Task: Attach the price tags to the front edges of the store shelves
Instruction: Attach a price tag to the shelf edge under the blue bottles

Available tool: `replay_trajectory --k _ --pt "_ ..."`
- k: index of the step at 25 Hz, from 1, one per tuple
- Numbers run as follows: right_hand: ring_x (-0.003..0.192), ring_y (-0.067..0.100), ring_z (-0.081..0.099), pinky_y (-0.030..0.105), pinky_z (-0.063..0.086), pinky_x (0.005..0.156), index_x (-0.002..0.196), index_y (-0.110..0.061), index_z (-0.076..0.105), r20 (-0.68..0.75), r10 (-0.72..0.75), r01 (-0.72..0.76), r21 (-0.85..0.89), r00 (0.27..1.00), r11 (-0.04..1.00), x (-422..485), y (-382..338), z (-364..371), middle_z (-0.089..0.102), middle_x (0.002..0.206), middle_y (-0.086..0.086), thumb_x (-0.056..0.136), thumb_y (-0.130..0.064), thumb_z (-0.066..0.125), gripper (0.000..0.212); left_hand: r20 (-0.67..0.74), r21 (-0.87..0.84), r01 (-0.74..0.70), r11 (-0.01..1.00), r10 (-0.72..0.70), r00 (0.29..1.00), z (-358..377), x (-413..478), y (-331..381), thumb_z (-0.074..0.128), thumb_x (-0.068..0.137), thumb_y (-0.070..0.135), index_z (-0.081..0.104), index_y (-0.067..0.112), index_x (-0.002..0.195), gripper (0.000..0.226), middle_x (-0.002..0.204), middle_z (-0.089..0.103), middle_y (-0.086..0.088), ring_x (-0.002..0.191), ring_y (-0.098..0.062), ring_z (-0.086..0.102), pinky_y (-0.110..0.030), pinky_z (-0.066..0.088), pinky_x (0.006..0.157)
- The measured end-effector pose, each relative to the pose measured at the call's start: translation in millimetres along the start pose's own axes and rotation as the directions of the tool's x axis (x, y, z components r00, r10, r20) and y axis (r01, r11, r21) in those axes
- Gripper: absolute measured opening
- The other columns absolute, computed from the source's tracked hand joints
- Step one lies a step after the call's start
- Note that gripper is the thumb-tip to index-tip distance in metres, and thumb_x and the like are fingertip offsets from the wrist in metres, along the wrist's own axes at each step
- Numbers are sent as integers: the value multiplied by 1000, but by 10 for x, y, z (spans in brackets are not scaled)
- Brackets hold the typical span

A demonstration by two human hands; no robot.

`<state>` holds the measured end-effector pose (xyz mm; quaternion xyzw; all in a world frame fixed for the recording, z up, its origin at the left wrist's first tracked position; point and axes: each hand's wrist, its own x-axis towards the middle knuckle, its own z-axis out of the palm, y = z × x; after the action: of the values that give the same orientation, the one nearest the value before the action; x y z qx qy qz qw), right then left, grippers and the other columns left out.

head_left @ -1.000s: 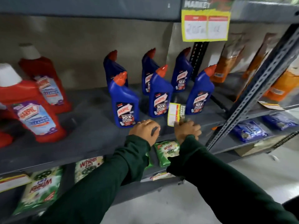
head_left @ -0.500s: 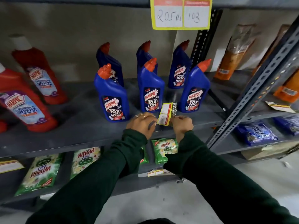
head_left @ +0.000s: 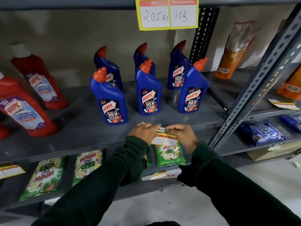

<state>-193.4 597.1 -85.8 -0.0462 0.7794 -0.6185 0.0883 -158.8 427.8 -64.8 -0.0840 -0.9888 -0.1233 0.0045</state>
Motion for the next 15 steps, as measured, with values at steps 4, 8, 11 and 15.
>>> replay_trajectory --k 4,8,11,15 --pt "69 -2 62 9 49 68 90 -8 76 140 -131 180 -434 981 883 -73 40 19 74 81 1 79 -4 74 12 -46 -102 124 987 -129 991 139 -174 -35 52 94 21 67 14 108 22 116 67 -10 107 -30 59 -35 51 91" --pt "83 18 60 30 51 78 90 -17 76 121 -226 253 -607 966 753 -119 148 132 74 87 7 81 -15 71 10 3 17 167 986 -167 986 186 -216 -23 47 96 29 64 20 112 25 118 65 -7 111 -29 56 -37 51 91" --pt "84 32 63 37 53 76 91 -20 75 49 -260 224 -675 964 703 -70 137 181 72 89 16 82 -20 69 10 38 132 162 978 -168 985 225 -160 18 45 97 24 63 18 114 25 123 62 -6 116 -29 53 -38 48 93" --pt "82 37 62 41 51 71 77 -8 73 68 -386 280 -804 920 525 -104 87 243 72 77 17 75 -14 75 6 -95 348 118 930 -90 991 197 -144 87 83 58 26 75 19 64 12 76 71 0 77 -23 67 -30 53 63"
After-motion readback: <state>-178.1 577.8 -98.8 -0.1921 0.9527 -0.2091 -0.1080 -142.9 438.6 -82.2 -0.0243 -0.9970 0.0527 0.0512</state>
